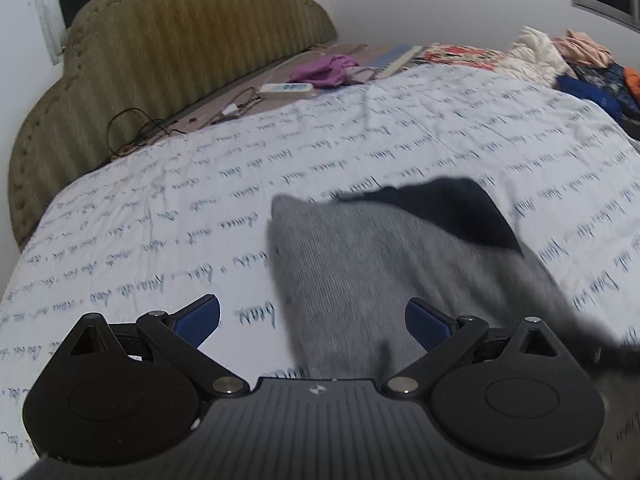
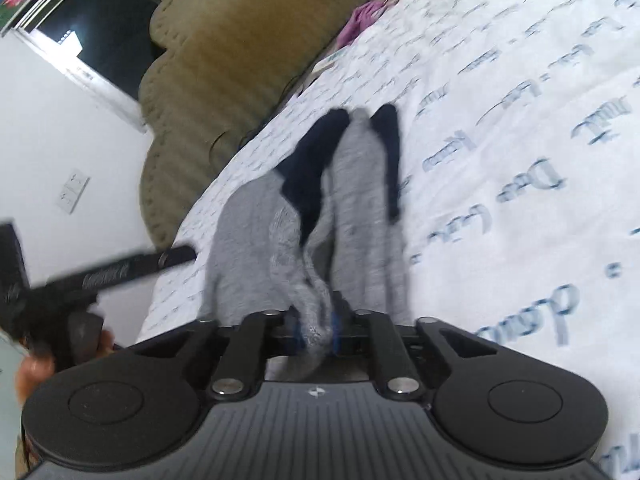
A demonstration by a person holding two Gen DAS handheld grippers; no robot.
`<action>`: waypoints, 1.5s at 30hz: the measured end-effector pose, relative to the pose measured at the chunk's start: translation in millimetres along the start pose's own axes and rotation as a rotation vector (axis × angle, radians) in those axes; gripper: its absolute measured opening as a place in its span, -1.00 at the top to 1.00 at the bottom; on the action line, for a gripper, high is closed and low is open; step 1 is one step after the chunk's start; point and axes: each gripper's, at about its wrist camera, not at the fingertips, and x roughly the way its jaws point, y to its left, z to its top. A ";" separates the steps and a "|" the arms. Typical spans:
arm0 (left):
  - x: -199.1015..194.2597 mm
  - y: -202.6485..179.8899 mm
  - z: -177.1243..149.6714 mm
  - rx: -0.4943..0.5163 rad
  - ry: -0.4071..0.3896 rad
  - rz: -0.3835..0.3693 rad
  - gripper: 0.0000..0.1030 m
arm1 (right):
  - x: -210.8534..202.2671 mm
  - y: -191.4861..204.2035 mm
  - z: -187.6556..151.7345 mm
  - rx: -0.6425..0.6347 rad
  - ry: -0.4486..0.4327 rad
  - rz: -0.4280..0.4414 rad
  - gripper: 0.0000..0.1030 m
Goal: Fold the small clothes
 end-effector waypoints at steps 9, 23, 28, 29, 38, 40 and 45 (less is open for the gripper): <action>8.7 -7.7 -15.1 0.018 0.014 -0.034 -0.96 | -11.6 12.6 23.9 -0.181 -0.001 -0.018 0.45; 11.6 -51.5 -13.3 0.006 0.037 -0.125 -0.95 | 97.5 -3.9 106.2 -0.073 0.105 0.044 0.42; 13.0 -53.2 -16.7 0.002 0.044 -0.151 -0.96 | 85.6 -3.3 109.3 -0.127 0.037 -0.026 0.84; 13.7 -53.1 -17.6 0.005 0.043 -0.152 -0.96 | 81.4 -3.6 112.8 -0.140 0.006 -0.050 0.84; 13.6 -39.1 -30.6 -0.040 0.071 -0.144 -0.95 | 49.0 -0.6 104.0 -0.251 -0.041 -0.135 0.80; 12.2 -34.0 -32.8 -0.056 0.076 -0.141 -0.95 | 31.3 -0.8 95.1 -0.239 -0.042 -0.093 0.71; 10.2 -29.3 -37.8 -0.095 0.086 -0.142 -0.95 | 8.8 6.1 62.3 -0.286 0.002 -0.067 -0.31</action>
